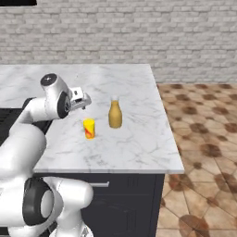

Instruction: Place the pitcher and cup on the dining counter for serving.

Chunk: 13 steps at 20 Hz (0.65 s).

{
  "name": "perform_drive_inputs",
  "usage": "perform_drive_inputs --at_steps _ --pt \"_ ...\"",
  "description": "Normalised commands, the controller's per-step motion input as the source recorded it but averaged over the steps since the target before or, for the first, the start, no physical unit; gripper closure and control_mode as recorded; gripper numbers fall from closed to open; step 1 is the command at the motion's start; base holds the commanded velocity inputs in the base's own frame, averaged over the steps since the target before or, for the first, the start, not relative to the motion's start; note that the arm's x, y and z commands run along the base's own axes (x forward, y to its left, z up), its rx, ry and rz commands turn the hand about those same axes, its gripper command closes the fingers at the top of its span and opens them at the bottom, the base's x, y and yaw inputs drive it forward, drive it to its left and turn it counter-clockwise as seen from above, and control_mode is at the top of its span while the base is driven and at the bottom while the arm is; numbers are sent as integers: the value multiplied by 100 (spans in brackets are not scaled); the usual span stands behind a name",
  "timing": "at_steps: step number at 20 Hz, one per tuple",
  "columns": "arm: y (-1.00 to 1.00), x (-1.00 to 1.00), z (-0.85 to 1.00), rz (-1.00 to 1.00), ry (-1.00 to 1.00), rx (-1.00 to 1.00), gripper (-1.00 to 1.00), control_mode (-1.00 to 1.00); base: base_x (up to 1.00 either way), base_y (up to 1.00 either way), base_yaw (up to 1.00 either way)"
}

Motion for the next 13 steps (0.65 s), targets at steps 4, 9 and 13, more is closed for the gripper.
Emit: perform_drive_inputs --at_steps 4,9,13 --pt "-58 -100 53 0 -38 7 -100 -100 0 0 0" --pt "-67 -100 29 0 -34 5 -100 -100 0 0 0" --pt "-90 -100 5 -1 -17 12 -100 -100 0 0 0"
